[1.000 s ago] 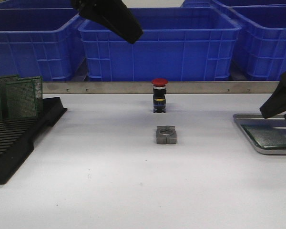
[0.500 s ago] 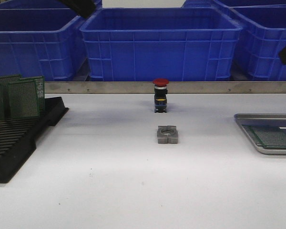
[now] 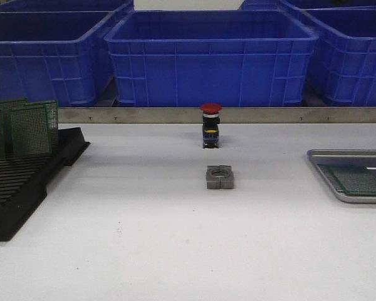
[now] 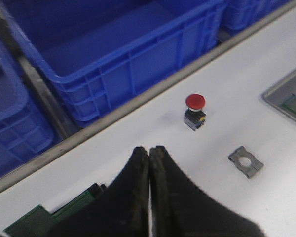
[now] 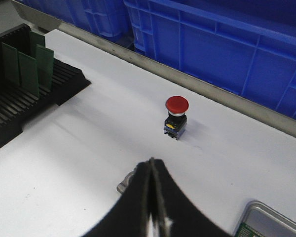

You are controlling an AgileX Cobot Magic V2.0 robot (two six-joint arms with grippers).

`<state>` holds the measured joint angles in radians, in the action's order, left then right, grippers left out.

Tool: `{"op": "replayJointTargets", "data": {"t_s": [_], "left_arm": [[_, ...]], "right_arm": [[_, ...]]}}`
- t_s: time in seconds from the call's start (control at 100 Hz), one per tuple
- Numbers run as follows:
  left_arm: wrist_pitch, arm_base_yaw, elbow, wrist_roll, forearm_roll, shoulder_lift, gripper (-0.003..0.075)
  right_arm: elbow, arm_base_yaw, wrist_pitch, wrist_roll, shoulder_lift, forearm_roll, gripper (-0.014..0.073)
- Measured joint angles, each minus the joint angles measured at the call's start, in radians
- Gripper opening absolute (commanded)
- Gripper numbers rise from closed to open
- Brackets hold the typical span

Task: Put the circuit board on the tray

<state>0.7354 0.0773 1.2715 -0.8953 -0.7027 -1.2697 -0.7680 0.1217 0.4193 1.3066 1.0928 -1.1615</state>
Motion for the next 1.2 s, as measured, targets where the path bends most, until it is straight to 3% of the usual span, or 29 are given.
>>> {"op": "replayJointTargets", "data": {"t_s": [0.18,0.35,0.67,0.94,1.2], "left_arm": [[-0.188,0.0,-0.256,0.009,-0.015,0.254,-0.002],[-0.315,0.0,-0.476,0.009,-0.033,0.489,-0.002],[-0.379,0.0,-0.808,0.009,-0.072,0.937,-0.002],[-0.38,0.0,-0.943,0.011,-0.073,1.204,-0.002],[-0.38,0.0,-0.954,0.011,-0.073,1.247,-0.002]], "right_arm": [[0.129,0.098,-0.158,0.009,-0.172,-0.046,-0.0112],[0.228,0.119,-0.202,0.018,-0.368,-0.064,-0.0112],[0.435,0.119,-0.243,0.021,-0.771,-0.068,-0.0112],[0.54,0.119,-0.243,0.022,-0.972,-0.069,-0.0112],[0.542,0.119,-0.243,0.022,-0.98,-0.07,-0.0112]]}}
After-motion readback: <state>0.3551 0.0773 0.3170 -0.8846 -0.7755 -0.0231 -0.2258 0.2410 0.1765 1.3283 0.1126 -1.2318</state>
